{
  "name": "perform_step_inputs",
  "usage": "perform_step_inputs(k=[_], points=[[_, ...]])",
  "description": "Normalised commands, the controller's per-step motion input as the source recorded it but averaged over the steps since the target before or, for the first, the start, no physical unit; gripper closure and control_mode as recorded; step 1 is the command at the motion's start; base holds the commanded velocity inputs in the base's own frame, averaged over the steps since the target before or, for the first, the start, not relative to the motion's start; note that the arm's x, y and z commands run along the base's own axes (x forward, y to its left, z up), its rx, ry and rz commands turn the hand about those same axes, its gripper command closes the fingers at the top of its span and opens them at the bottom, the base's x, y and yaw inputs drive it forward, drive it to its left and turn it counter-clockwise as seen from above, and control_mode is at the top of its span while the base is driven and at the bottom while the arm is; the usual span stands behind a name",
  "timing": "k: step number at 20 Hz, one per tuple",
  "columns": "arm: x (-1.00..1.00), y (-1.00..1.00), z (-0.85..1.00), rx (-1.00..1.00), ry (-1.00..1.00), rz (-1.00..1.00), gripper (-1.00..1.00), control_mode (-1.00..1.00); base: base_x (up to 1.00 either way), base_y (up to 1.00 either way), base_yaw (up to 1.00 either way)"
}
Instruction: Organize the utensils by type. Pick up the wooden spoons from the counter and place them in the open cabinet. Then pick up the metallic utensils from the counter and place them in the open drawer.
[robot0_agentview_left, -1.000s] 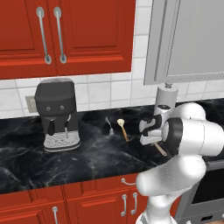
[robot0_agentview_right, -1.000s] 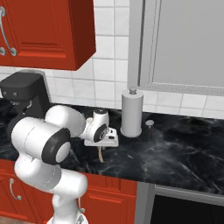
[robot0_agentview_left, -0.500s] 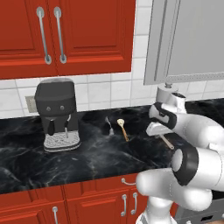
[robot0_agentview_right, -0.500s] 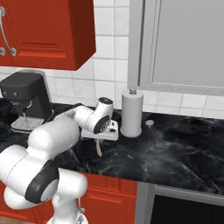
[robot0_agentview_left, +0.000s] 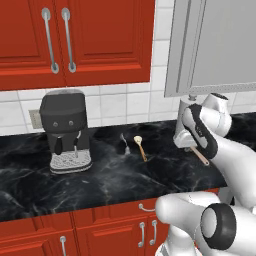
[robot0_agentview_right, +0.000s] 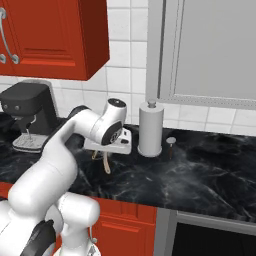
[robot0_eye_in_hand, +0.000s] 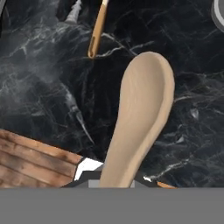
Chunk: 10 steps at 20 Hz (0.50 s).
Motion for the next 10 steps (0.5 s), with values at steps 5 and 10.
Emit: perform_step_inputs(k=[5, 10], points=[[-0.38, 0.11, 0.66, 0.00, 0.00, 0.00, 1.00, -1.00, 0.00, 0.00, 0.00], [-0.35, 0.01, 0.46, -0.02, 0.00, 0.02, 1.00, -1.00, 0.00, 0.00, 0.00]])
